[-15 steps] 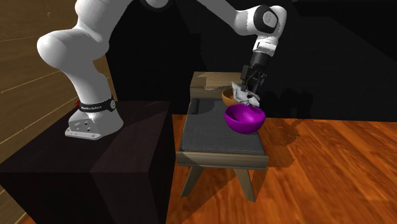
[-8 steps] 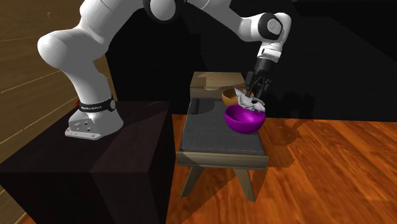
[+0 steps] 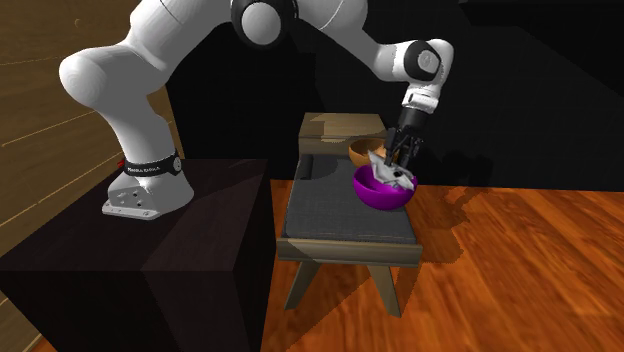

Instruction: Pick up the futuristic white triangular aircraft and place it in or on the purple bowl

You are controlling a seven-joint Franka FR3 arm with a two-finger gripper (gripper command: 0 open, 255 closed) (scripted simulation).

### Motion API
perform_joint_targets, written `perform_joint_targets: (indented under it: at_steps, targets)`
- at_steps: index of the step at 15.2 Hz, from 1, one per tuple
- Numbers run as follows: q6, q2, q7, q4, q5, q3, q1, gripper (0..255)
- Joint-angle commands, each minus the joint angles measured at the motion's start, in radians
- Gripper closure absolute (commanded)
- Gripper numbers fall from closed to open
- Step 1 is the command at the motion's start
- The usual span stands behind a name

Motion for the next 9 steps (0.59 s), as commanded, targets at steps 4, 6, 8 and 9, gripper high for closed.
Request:
perform_joint_targets:
  at_steps: [4,6,8,9]
  targets:
    - [0.014,0.006,0.004,-0.009,-0.003,-0.002,-0.002,255]
    - [0.014,0.006,0.004,-0.009,-0.003,-0.002,-0.002,255]
    - [0.014,0.006,0.004,-0.009,-0.003,-0.002,-0.002,255]
    - [0.014,0.006,0.004,-0.009,-0.003,-0.002,-0.002,0]
